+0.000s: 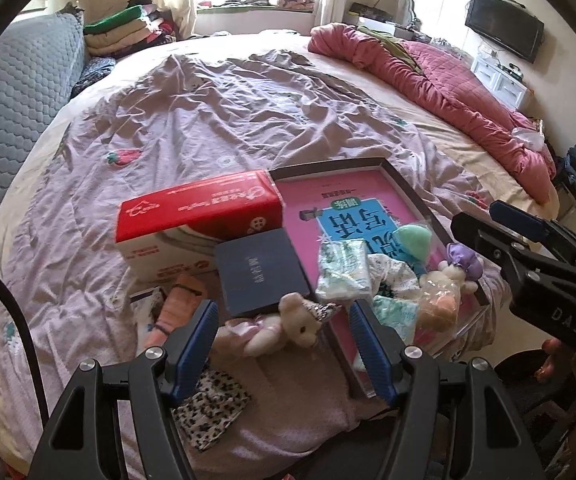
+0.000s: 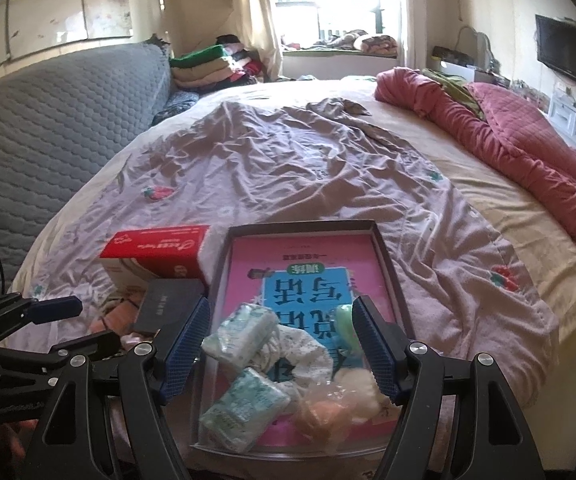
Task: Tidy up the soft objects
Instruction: 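Withdraw both grippers from the tray back toward the pile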
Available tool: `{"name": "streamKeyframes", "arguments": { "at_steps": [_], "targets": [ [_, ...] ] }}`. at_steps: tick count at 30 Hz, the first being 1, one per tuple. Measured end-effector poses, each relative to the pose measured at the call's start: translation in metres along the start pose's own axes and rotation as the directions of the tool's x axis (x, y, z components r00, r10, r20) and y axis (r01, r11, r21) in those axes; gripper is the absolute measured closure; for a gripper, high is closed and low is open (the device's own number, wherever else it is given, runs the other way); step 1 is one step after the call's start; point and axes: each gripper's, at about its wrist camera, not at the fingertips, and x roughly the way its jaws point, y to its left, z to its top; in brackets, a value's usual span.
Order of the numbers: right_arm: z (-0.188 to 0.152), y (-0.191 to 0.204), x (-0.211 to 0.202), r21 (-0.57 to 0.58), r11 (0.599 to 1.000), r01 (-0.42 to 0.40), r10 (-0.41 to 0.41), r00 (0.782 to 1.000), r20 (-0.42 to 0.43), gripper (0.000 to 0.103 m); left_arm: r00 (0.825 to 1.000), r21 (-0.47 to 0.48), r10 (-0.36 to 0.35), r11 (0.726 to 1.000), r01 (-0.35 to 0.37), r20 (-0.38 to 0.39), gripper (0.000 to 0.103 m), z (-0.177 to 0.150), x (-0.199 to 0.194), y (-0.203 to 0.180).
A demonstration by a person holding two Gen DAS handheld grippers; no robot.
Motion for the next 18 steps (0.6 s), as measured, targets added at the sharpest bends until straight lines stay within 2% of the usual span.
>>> {"name": "streamKeyframes", "arguments": {
  "at_steps": [9,18],
  "targets": [
    [0.000,0.036,-0.001,-0.063,0.997,-0.043,0.043,0.999,-0.002,0.028,1.000,-0.050,0.025,0.998,-0.024,0.009,0.036,-0.011,-0.012,0.030],
    [-0.004,0.068,0.005,-0.130,0.989,-0.077,0.074,0.997,-0.027,0.028,0.998,-0.140,0.062,0.988,-0.060,0.012,0.036,-0.023,-0.024,0.080]
  ]
}}
